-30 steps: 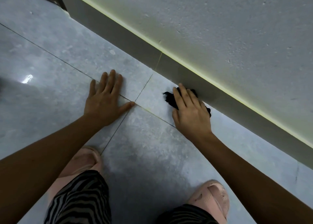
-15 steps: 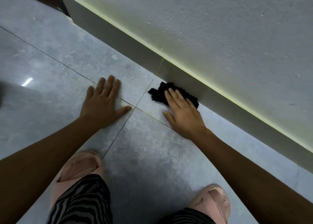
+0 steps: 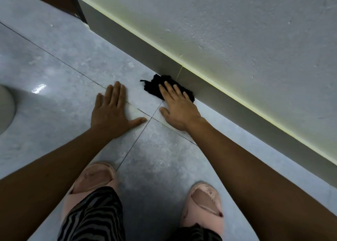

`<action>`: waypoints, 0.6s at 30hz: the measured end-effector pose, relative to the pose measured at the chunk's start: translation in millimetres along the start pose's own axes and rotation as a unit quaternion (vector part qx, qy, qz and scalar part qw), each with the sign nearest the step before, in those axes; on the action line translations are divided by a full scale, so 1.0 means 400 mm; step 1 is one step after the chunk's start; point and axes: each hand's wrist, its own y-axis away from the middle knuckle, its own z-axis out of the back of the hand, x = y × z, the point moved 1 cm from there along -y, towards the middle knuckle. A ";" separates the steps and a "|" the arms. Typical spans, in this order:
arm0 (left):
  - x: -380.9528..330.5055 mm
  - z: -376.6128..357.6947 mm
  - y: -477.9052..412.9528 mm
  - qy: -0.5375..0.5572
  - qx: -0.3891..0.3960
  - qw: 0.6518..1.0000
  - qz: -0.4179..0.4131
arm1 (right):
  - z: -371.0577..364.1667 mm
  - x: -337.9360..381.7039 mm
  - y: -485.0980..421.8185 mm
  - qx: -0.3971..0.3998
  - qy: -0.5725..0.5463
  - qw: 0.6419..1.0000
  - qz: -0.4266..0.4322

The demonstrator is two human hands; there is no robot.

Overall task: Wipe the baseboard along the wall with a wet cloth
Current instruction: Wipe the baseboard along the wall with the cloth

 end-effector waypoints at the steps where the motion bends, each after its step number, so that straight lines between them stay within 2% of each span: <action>1: 0.001 -0.001 -0.002 0.000 0.005 1.000 0.001 | 0.000 -0.008 0.011 -0.003 0.006 1.000 -0.001; 9: 0.015 0.019 -0.012 0.027 0.056 0.998 -0.017 | -0.029 -0.163 0.234 0.039 0.020 0.995 -0.092; 12: 0.012 0.020 -0.018 0.015 0.078 0.996 -0.029 | -0.026 -0.122 0.184 0.030 0.010 0.995 -0.097; 15: 0.038 0.039 -0.028 -0.023 0.115 0.991 -0.064 | -0.006 -0.036 0.078 0.010 0.000 0.998 -0.067; 18: 0.068 0.050 -0.024 -0.060 0.127 0.985 -0.102 | 0.022 0.051 -0.041 0.037 -0.006 0.998 -0.040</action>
